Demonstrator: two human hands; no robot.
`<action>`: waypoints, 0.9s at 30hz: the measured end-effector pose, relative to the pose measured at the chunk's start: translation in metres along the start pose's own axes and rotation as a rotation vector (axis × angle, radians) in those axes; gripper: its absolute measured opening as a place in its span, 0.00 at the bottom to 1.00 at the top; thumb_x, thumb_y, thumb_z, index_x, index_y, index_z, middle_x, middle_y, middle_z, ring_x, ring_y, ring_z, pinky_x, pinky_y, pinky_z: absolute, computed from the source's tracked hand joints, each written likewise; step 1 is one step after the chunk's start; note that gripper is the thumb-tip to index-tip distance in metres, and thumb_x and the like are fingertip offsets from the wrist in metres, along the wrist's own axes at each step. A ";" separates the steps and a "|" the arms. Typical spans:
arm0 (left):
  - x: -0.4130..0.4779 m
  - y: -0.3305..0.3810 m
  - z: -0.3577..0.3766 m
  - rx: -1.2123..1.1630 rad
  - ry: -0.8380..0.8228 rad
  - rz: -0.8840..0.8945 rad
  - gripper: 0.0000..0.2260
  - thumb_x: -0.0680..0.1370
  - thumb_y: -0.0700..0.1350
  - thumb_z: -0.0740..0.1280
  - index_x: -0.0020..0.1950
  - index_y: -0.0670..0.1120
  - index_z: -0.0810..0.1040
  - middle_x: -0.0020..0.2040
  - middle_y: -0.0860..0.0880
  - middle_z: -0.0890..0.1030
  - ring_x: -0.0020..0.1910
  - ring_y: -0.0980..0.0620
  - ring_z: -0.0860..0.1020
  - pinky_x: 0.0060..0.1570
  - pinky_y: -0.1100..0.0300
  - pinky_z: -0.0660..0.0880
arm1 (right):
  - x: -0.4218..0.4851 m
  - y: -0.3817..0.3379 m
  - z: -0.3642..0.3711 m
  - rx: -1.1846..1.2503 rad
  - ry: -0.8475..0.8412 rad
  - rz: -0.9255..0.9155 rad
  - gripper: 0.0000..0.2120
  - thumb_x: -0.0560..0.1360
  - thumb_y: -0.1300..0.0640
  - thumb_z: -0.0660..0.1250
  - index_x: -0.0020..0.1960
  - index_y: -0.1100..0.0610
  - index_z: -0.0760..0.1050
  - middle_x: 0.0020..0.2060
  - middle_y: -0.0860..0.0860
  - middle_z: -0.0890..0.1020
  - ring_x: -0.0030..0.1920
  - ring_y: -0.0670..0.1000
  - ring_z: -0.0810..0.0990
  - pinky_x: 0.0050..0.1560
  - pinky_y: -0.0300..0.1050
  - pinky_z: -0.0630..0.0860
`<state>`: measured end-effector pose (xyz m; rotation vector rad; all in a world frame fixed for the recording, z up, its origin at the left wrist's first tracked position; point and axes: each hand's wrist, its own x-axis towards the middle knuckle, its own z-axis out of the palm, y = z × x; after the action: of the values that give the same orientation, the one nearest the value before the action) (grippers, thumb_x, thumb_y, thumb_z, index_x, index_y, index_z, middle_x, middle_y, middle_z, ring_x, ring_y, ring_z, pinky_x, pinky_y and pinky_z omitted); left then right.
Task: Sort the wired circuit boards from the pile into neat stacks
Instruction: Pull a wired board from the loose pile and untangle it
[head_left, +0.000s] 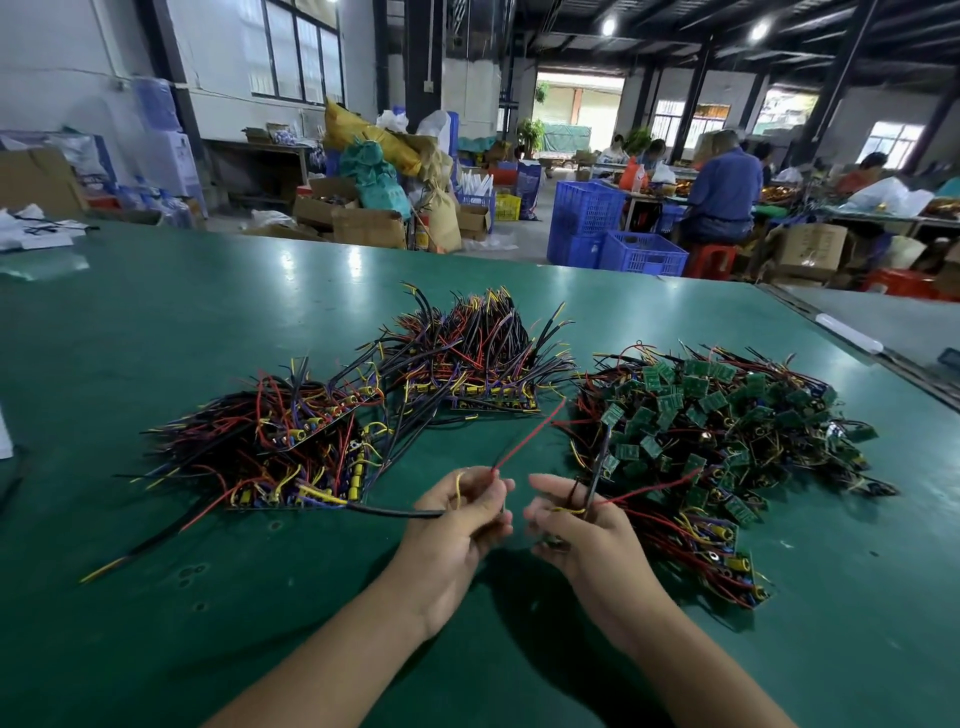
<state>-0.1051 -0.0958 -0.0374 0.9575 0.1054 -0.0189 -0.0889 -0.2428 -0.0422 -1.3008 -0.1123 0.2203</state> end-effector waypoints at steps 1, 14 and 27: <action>-0.001 -0.003 0.001 0.059 -0.009 0.009 0.06 0.76 0.33 0.66 0.51 0.40 0.76 0.42 0.45 0.81 0.33 0.56 0.78 0.35 0.64 0.78 | 0.000 0.001 0.001 -0.020 -0.014 -0.008 0.14 0.73 0.72 0.65 0.56 0.61 0.77 0.38 0.55 0.81 0.39 0.54 0.78 0.41 0.44 0.78; 0.000 -0.011 0.013 0.246 -0.057 -0.060 0.07 0.66 0.41 0.69 0.40 0.43 0.73 0.39 0.45 0.81 0.32 0.52 0.80 0.35 0.59 0.77 | -0.002 0.002 0.003 -0.574 -0.128 -0.215 0.15 0.65 0.54 0.70 0.52 0.49 0.79 0.45 0.47 0.85 0.46 0.47 0.82 0.51 0.45 0.77; 0.008 -0.004 0.028 0.044 0.172 -0.231 0.29 0.47 0.50 0.70 0.44 0.45 0.67 0.38 0.45 0.69 0.30 0.51 0.69 0.26 0.63 0.68 | -0.012 -0.017 0.004 -0.799 -0.286 -0.399 0.13 0.71 0.55 0.69 0.48 0.37 0.76 0.43 0.44 0.82 0.42 0.44 0.80 0.46 0.43 0.77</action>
<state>-0.0956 -0.1208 -0.0257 0.9857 0.3751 -0.1521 -0.0993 -0.2457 -0.0243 -1.9934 -0.7569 0.0064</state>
